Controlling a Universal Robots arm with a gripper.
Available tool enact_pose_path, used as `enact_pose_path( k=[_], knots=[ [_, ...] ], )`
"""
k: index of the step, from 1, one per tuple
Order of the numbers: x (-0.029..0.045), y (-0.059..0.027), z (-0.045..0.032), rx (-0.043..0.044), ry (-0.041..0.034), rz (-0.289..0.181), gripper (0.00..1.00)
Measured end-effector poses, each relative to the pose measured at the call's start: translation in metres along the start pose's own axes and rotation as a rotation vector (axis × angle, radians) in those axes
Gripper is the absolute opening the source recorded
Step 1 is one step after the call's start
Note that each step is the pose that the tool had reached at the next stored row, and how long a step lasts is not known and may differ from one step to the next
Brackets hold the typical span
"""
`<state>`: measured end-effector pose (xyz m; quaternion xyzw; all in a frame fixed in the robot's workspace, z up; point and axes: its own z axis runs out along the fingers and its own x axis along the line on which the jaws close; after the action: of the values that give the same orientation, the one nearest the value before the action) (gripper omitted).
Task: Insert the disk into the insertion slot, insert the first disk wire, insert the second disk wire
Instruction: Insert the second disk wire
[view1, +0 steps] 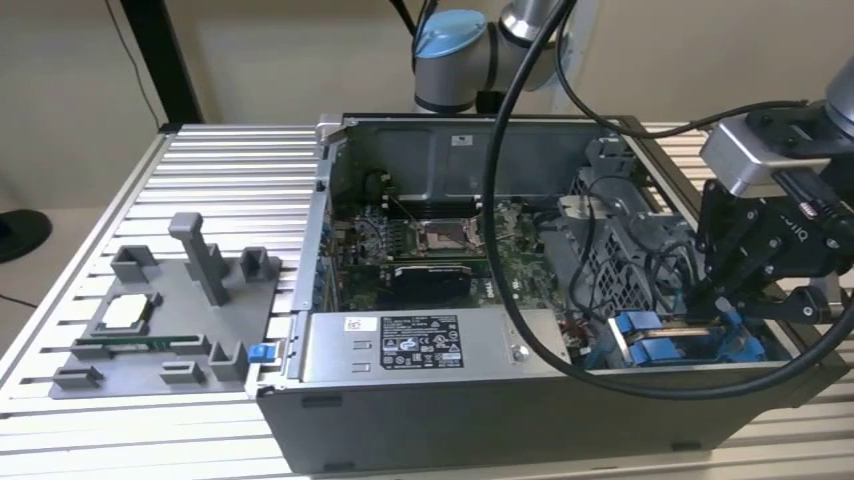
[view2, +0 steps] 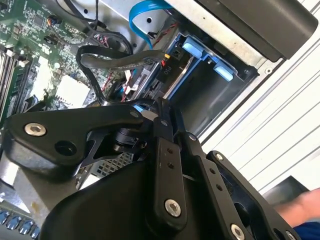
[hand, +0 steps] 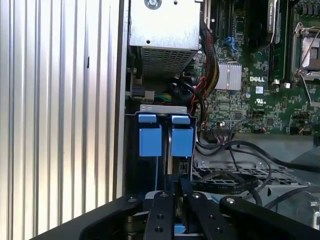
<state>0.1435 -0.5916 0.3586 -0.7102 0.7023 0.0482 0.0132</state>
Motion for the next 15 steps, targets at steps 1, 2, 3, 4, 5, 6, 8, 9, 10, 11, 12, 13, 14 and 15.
enact_pose_path(
  k=[1, 2, 3, 4, 5, 6, 8, 9, 10, 11, 12, 13, 14, 15],
  knots=[
    [0.0, 0.0, 0.0, 0.0, 0.0, 0.0, 0.0],
    [0.0, 0.0, 0.0, 0.0, 0.0, 0.0, 0.0],
    [0.0, 0.0, 0.0001, 0.0, 0.0, 0.0, 0.0],
    [0.0, 0.0, 0.0002, 0.0, -0.0001, 0.0, 0.0],
    [0.0, 0.0, 0.0005, 0.0, -0.0002, 0.0, 0.0],
    [0.0, 0.0, 0.0009, 0.0, -0.0004, 0.0, 0.0],
    [-0.0001, -0.0001, 0.0017, 0.0, -0.0001, 0.0, 0.0],
    [-0.0003, -0.0001, 0.0022, 0.0003, -0.0002, 0.0, 0.0],
    [-0.0009, -0.0002, 0.0025, 0.0013, -0.0001, 0.0, 0.0],
    [-0.0018, -0.0002, 0.0028, 0.0037, 0.0, 0.0, 0.0],
    [-0.0029, -0.0002, 0.0033, 0.0063, 0.0, -0.001, 0.0],
    [-0.0042, -0.0002, 0.0038, 0.0091, 0.0001, -0.001, 0.0],
    [-0.0053, -0.0003, 0.0042, 0.0112, 0.0002, -0.001, 0.0],
    [-0.0063, -0.0003, 0.0048, 0.0131, 0.0001, -0.001, 0.0]
  ],
)
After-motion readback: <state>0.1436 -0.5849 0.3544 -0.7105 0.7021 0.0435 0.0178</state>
